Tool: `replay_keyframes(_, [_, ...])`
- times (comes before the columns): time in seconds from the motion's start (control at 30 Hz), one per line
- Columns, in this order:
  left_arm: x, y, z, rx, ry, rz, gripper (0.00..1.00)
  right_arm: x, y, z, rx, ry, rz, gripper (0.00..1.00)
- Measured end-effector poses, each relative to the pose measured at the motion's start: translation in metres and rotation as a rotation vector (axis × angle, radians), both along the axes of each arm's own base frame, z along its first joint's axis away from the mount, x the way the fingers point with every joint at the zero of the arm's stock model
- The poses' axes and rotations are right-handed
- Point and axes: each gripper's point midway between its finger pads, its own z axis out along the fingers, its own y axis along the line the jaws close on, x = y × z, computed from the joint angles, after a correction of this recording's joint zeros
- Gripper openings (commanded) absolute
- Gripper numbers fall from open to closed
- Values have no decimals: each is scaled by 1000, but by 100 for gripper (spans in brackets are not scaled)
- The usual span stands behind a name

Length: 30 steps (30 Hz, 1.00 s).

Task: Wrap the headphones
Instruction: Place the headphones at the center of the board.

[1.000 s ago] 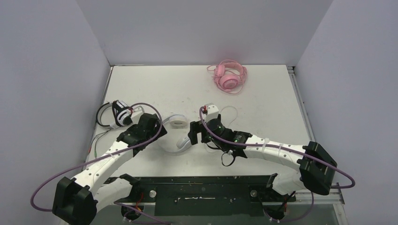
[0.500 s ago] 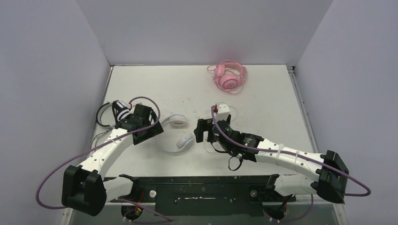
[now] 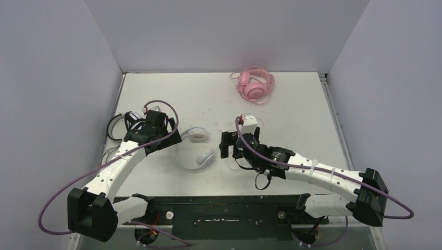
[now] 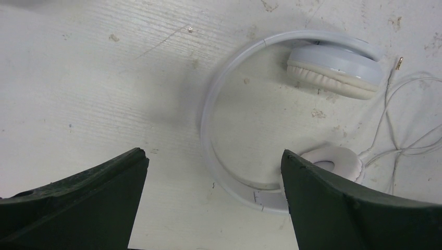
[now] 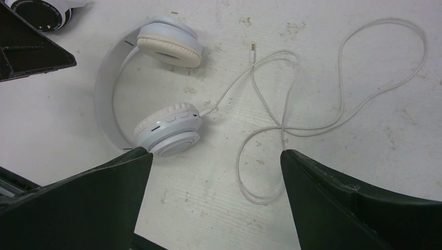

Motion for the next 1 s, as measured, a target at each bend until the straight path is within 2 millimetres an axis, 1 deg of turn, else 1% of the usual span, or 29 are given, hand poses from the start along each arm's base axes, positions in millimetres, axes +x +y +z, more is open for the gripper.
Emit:
replay_keyframes(0.1, [0,-1,1,3,1,-15,97,4,6,9,-25,-8,-1,100])
replay_keyframes(0.27, [0,-2,1,2,1,-35,97,8,33,30,-35,-36,34,100])
replay_keyframes(0.33, [0,-3,2,-5,-9,-42,97,10,44,34,-40,-43,52,100])
replay_keyframes(0.4, [0,-4,2,-13,-20,-52,97,11,51,34,-50,-42,69,100])
replay_keyframes(0.53, [0,-9,-1,-29,-20,-74,95,16,71,25,-80,-26,108,100])
replay_keyframes(0.67, [0,-10,-7,-36,-11,-77,94,19,82,2,-138,-3,143,99])
replay_keyframes(0.77, [-6,-11,-17,-52,16,-63,92,22,85,-14,-185,12,197,99])
replay_keyframes(0.83, [-14,-11,-27,-62,44,-47,88,28,86,-18,-185,17,225,98])
replay_keyframes(0.9, [-24,-10,-40,-73,76,-27,86,38,84,-18,-167,24,239,97])
replay_keyframes(1.0, [-35,-8,-55,-80,120,-1,84,53,80,-15,-137,26,242,97])
